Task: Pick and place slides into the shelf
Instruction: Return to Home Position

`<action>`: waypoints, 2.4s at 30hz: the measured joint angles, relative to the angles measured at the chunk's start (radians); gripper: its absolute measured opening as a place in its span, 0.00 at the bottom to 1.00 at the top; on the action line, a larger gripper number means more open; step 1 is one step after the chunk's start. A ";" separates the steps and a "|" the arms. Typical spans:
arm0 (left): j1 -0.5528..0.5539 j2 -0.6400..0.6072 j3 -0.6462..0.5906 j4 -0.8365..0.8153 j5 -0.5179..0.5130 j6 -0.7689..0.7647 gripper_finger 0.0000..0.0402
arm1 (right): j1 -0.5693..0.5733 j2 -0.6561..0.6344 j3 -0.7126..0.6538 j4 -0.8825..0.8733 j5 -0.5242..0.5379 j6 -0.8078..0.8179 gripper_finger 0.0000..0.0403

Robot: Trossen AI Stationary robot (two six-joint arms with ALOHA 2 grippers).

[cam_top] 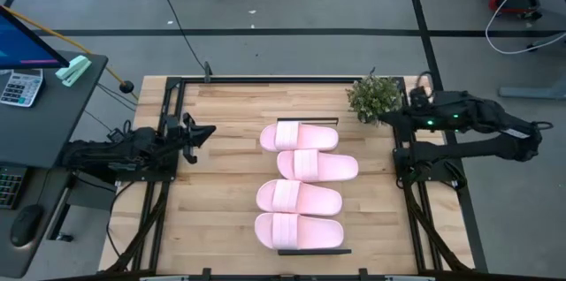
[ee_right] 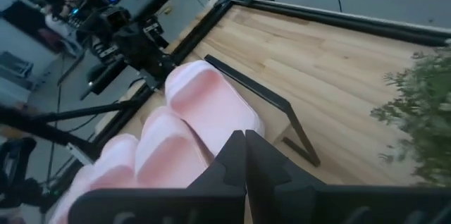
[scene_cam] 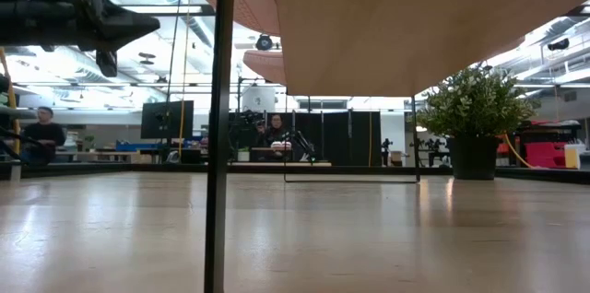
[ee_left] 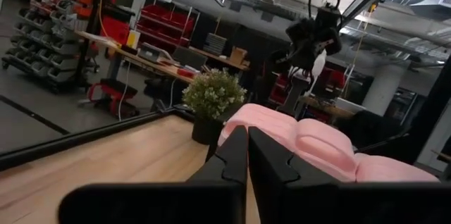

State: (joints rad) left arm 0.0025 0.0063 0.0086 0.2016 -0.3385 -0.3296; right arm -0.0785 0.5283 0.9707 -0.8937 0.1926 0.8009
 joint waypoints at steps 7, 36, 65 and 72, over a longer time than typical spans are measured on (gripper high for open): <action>0.000 0.000 0.000 0.003 0.000 0.001 0.10 | 0.000 -0.234 -0.093 -0.040 -0.003 -0.019 0.00; 0.000 0.000 -0.001 0.008 -0.001 0.001 0.10 | 0.003 -0.526 -0.798 0.991 -0.203 -0.060 0.00; 0.000 0.000 -0.001 0.008 -0.001 0.001 0.08 | 0.003 -0.524 -0.961 1.041 -0.329 -0.418 0.00; 0.000 0.000 -0.001 0.008 -0.001 0.001 0.06 | 0.003 -0.515 -0.961 0.939 -0.311 -0.595 0.00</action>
State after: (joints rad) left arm 0.0025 0.0063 0.0074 0.2100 -0.3393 -0.3283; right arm -0.0757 0.0135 0.0097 0.0457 -0.1184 0.2055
